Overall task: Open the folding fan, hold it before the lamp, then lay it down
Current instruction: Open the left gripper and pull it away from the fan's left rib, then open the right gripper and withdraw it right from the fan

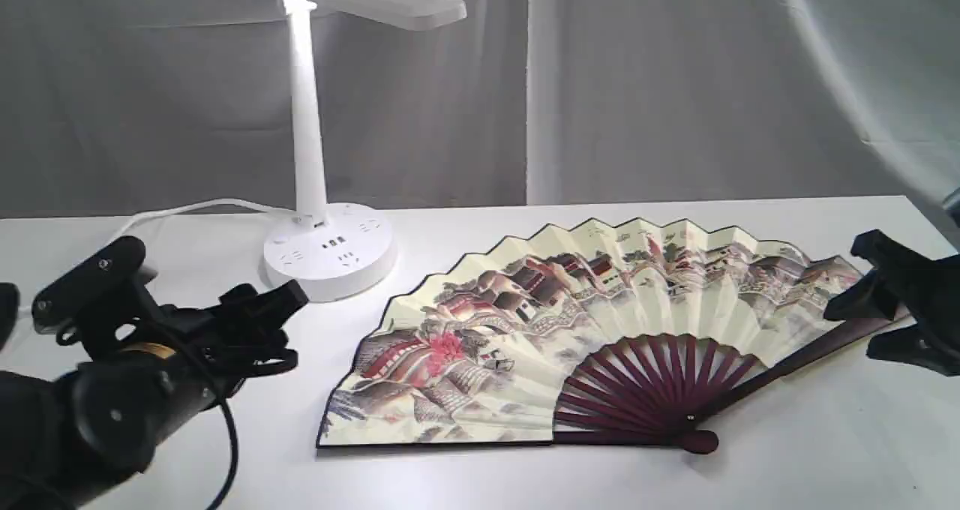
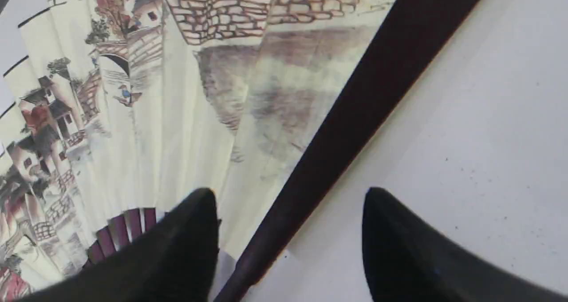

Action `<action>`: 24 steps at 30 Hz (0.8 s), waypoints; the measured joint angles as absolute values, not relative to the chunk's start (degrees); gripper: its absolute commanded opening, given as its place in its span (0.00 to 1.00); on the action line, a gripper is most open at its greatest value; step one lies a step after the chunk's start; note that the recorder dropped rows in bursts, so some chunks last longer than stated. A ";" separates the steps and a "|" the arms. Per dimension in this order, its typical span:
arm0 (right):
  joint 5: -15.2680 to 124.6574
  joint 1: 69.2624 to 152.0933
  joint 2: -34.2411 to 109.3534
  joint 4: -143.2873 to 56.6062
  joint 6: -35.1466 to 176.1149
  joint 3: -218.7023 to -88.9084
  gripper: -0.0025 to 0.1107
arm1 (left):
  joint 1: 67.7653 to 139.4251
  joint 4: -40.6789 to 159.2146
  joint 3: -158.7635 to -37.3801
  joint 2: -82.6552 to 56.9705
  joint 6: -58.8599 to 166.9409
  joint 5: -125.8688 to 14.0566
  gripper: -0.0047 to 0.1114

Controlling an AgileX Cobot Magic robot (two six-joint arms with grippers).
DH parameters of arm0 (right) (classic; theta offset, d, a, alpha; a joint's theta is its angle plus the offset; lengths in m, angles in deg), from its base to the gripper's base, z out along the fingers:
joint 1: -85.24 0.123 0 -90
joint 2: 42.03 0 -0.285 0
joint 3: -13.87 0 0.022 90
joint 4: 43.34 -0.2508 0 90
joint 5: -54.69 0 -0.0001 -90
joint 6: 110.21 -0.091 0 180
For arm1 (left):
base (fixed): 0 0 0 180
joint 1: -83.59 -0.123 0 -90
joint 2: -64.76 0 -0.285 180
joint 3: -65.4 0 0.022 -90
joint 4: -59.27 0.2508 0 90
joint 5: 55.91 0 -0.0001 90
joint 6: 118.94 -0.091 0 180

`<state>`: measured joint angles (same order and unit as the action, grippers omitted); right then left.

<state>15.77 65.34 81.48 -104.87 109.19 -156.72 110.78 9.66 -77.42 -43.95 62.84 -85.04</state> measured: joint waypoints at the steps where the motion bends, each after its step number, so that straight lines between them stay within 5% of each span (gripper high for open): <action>1: 15.77 65.34 80.68 -103.94 109.28 -156.72 0.42 | 109.64 9.66 -77.42 -42.82 60.53 -83.65 0.42; 7: 14.79 65.34 75.89 -98.14 109.42 -156.72 0.25 | 103.03 10.02 -77.42 -36.78 47.11 -72.66 0.04; 17: 12.70 67.81 69.51 -85.01 108.40 -156.72 0.02 | 86.56 19.59 -78.97 -31.63 43.06 -47.36 0.04; 24: 12.31 75.62 67.37 -76.05 102.38 -156.72 0.02 | 81.07 32.41 -84.40 -31.54 42.93 -28.32 0.04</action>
<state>12.31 75.62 67.37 -76.05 102.38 -156.72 81.07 32.41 -84.40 -31.54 42.93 -28.32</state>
